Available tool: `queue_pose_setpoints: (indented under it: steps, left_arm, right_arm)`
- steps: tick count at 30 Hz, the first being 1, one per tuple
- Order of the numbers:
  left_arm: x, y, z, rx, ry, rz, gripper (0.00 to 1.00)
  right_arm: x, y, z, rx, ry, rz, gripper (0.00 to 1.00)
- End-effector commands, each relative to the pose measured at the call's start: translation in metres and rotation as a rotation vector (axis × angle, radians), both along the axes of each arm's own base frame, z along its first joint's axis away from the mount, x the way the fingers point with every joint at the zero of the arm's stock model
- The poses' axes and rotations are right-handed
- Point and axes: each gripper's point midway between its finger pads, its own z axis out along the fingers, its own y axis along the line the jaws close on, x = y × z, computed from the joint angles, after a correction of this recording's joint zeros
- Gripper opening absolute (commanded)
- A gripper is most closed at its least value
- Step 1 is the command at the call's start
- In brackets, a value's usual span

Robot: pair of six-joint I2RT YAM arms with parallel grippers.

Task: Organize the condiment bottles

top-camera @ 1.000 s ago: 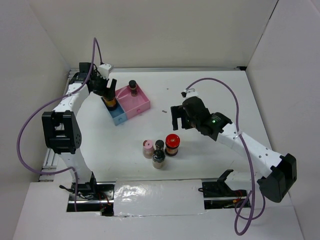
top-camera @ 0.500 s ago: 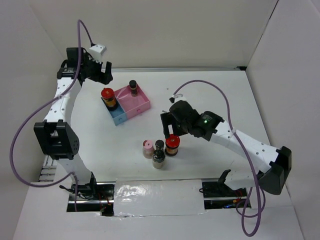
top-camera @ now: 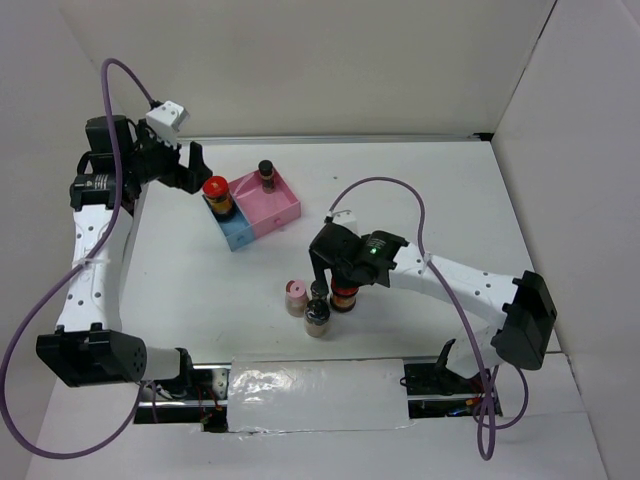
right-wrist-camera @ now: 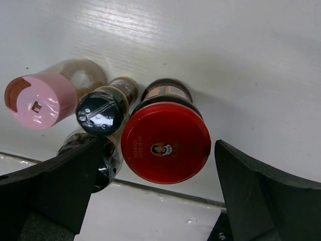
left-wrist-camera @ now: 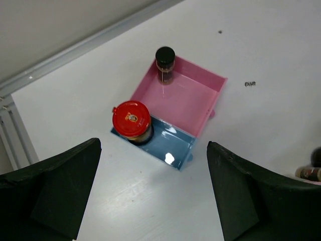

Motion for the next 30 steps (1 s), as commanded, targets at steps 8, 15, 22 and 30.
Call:
queue_pose_setpoints:
  steps: [8, 15, 22, 30]
  left_arm:
    - [-0.019, -0.002, -0.009, -0.070, 0.085, -0.012, 0.99]
    - [-0.020, -0.002, -0.007, -0.067, 0.083, -0.017, 0.99]
    - [-0.020, -0.002, -0.006, -0.063, 0.079, -0.015, 0.99]
    - [-0.021, 0.001, -0.003, -0.056, 0.069, -0.009, 0.99]
  right_arm:
    - [0.014, -0.013, -0.009, 0.014, -0.022, -0.070, 0.98]
    - [0.027, -0.009, -0.013, 0.024, -0.037, -0.057, 0.94]
    - [0.027, -0.001, -0.017, 0.040, -0.031, -0.030, 0.63]
    - [0.021, -0.007, -0.022, 0.002, 0.009, -0.018, 0.97]
